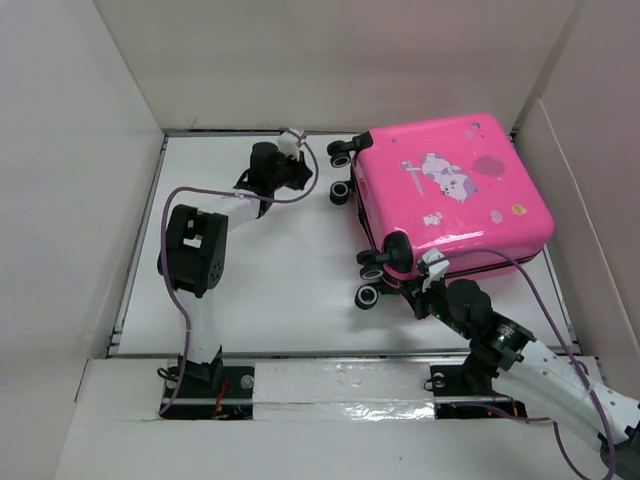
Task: Pack the luggage
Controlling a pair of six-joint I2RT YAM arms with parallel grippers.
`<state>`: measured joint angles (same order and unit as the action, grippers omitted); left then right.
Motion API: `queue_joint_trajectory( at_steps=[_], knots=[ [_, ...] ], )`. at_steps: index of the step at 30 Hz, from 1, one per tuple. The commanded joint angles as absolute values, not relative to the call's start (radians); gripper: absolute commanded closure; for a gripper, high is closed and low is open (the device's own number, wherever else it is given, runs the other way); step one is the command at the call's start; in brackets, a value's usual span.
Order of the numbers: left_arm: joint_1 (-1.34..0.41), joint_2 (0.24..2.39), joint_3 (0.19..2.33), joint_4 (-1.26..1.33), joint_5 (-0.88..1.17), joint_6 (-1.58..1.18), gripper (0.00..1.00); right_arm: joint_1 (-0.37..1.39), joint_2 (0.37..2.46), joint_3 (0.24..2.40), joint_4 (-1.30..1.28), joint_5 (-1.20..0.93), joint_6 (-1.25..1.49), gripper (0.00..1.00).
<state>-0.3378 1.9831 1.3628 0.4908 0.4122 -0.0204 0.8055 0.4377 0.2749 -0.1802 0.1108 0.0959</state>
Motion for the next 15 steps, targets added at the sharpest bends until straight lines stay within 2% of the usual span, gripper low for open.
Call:
queue_joint_trajectory(
  at_steps=[1, 4, 5, 6, 9, 12, 15],
  knots=[
    [-0.328, 1.970, 1.290, 0.503, 0.379, -0.081, 1.00, 0.801, 0.445, 0.365, -0.041, 0.081, 0.057, 1.00],
    [-0.328, 1.953, 1.290, 0.529, 0.467, -0.120, 1.00, 0.801, 0.442, 0.374, -0.041, 0.075, 0.048, 1.00],
    [-0.328, 1.948, 1.299, 0.531, 0.486, -0.130, 0.94, 0.801, 0.442, 0.374, -0.040, 0.072, 0.049, 1.00],
    [-0.328, 1.936, 1.301, 0.537, 0.501, -0.130, 0.65, 0.801, 0.440, 0.374, -0.041, 0.066, 0.048, 1.00],
    [-0.339, 1.904, 1.296, 0.540, 0.526, -0.126, 0.24, 0.801, 0.433, 0.367, -0.044, 0.066, 0.051, 1.00],
    [-0.357, 1.898, 1.308, 0.523, 0.554, -0.129, 0.16, 0.801, 0.431, 0.357, -0.035, 0.064, 0.055, 1.00],
    [-0.370, 1.904, 1.328, 0.512, 0.586, -0.126, 0.15, 0.801, 0.437, 0.362, -0.034, 0.063, 0.054, 1.00]
  ],
)
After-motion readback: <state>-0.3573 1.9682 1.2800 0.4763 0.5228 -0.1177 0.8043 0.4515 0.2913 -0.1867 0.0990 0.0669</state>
